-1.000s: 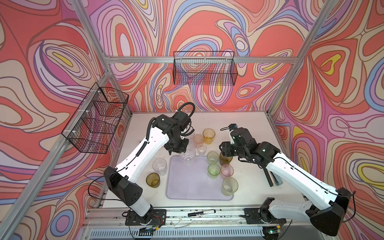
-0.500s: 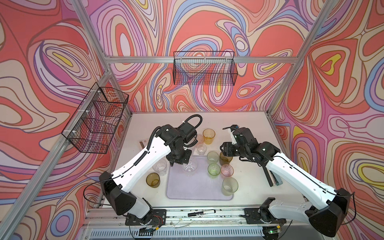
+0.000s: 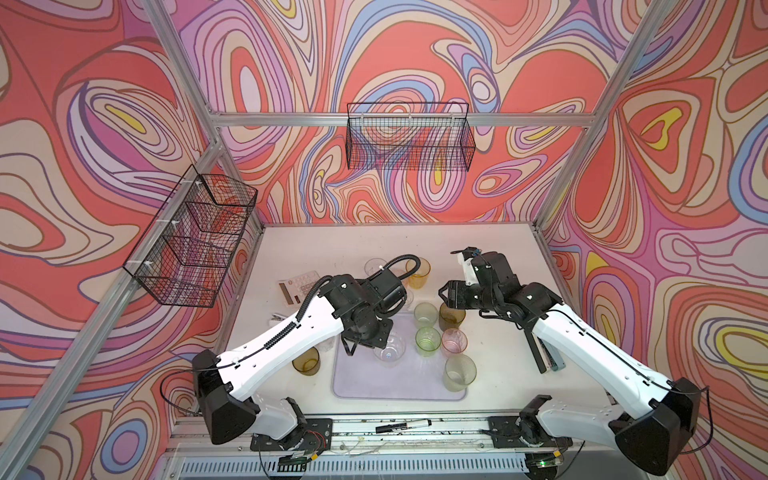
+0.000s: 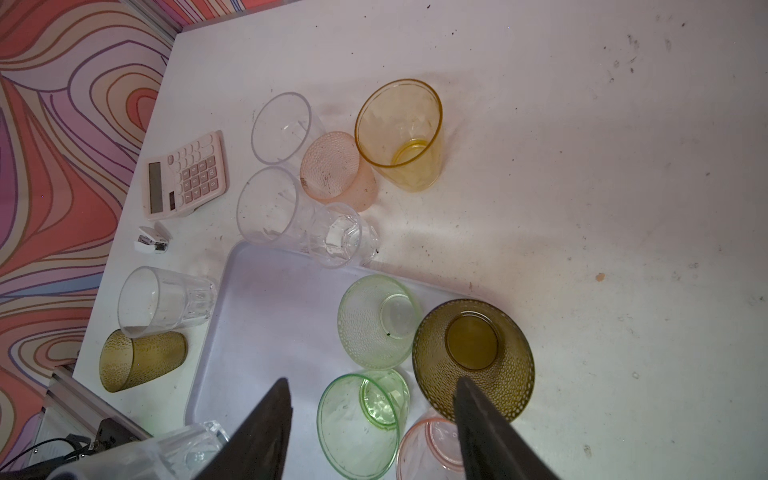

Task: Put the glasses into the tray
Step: 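Carry the clear faceted glass toward the tray with the left gripper, then lower the clear faceted glass onto the tray beside the pale green glass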

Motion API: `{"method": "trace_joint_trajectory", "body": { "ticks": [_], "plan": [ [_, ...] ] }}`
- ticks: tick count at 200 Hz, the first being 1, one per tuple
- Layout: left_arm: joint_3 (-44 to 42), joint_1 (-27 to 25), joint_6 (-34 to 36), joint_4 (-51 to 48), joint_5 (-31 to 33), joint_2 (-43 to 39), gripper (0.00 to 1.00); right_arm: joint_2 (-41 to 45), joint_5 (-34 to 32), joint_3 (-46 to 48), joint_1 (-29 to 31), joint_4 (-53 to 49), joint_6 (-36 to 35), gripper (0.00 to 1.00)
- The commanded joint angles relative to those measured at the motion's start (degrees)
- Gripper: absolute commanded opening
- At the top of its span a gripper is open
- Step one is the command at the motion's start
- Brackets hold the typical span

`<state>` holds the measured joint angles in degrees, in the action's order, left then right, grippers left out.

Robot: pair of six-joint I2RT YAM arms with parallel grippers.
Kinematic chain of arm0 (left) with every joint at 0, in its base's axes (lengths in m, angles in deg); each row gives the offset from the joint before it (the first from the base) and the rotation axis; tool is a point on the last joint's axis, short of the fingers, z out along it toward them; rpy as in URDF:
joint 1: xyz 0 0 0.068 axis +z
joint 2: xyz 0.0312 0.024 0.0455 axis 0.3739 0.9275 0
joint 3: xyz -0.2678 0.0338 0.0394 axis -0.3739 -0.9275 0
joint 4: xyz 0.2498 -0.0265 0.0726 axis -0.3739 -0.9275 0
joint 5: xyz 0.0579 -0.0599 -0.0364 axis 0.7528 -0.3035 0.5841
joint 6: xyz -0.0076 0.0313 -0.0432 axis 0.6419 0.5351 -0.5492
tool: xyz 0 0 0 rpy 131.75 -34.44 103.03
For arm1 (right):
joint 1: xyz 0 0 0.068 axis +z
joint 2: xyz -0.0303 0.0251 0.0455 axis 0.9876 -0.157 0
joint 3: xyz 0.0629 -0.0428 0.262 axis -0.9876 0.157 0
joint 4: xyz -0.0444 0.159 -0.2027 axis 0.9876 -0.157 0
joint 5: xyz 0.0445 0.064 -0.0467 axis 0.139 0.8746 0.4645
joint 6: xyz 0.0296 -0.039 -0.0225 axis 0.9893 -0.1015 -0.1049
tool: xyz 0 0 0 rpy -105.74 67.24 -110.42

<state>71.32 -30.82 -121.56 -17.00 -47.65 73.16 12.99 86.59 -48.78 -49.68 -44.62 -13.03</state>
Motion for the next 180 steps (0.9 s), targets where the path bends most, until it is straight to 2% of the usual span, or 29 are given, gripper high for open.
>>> {"method": "trace_joint_trajectory", "body": {
  "ticks": [1,43,180],
  "plan": [
    [-1.2,-1.9,-3.2,3.0,1.3,-0.6,0.00,-0.5,2.7,0.8,-1.1,1.2,-0.1,0.65],
    [-5.1,-4.6,-5.3,8.1,0.9,-0.2,0.00,0.1,4.7,0.8,-3.2,1.1,-0.9,0.66],
    [-3.7,-12.3,-6.9,11.9,1.5,7.7,0.00,2.1,9.6,3.1,-8.0,0.2,-2.6,0.66]
  ]
}}
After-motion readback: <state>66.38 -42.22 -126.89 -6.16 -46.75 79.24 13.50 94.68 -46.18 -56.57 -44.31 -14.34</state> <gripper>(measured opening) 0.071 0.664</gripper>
